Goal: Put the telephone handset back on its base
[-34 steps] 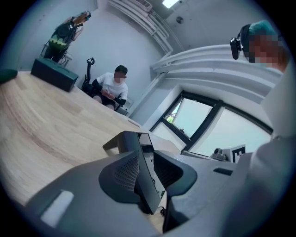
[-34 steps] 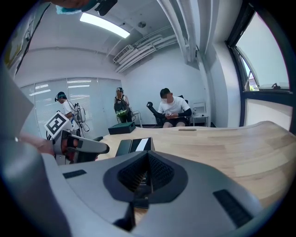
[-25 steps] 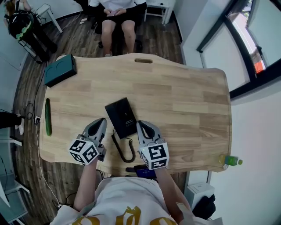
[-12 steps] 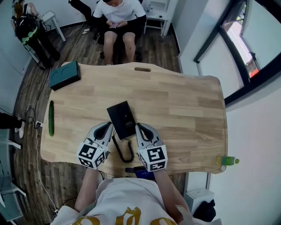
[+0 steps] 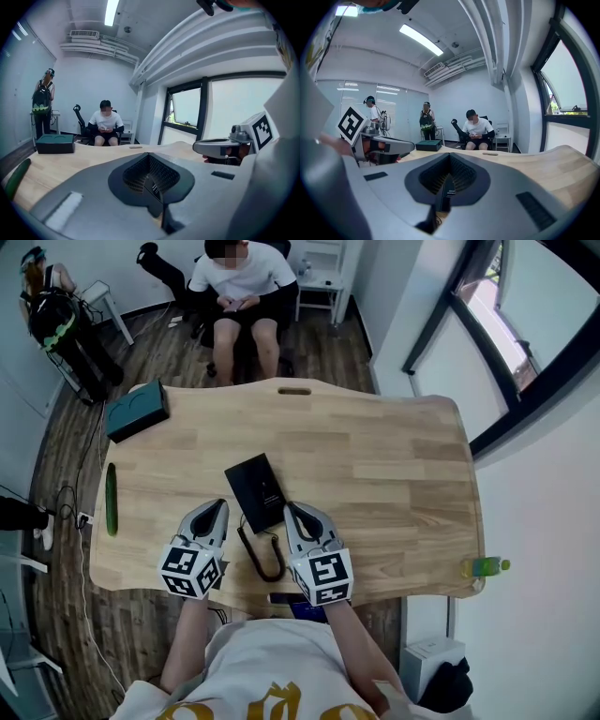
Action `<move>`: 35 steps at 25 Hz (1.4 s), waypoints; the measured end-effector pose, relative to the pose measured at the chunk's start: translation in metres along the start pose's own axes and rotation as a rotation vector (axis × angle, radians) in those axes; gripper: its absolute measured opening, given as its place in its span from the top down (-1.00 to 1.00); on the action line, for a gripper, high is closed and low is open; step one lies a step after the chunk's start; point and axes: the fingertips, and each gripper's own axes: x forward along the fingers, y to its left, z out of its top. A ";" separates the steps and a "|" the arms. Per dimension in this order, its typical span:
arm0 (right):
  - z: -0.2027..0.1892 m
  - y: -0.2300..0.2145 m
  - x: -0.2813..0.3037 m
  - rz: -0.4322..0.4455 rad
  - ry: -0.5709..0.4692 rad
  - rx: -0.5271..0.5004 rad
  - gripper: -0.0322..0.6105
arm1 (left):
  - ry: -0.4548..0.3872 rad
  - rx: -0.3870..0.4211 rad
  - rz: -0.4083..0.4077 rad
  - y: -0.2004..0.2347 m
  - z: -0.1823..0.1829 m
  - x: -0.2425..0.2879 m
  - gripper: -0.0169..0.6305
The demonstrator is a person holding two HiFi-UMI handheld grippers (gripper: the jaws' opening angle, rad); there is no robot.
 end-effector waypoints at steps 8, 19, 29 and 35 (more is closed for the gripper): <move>-0.001 0.006 -0.010 -0.011 -0.003 -0.011 0.89 | -0.023 0.037 -0.050 -0.018 0.002 -0.006 0.94; -0.002 0.014 -0.007 -0.011 0.003 -0.026 0.89 | -0.029 0.029 -0.040 -0.010 -0.001 -0.013 0.94; -0.004 0.011 -0.004 -0.021 0.028 -0.040 0.89 | -0.063 -0.009 -0.018 0.003 0.005 -0.014 0.94; -0.003 0.008 -0.004 -0.026 0.024 -0.044 0.89 | -0.046 -0.007 -0.023 0.002 0.002 -0.009 0.94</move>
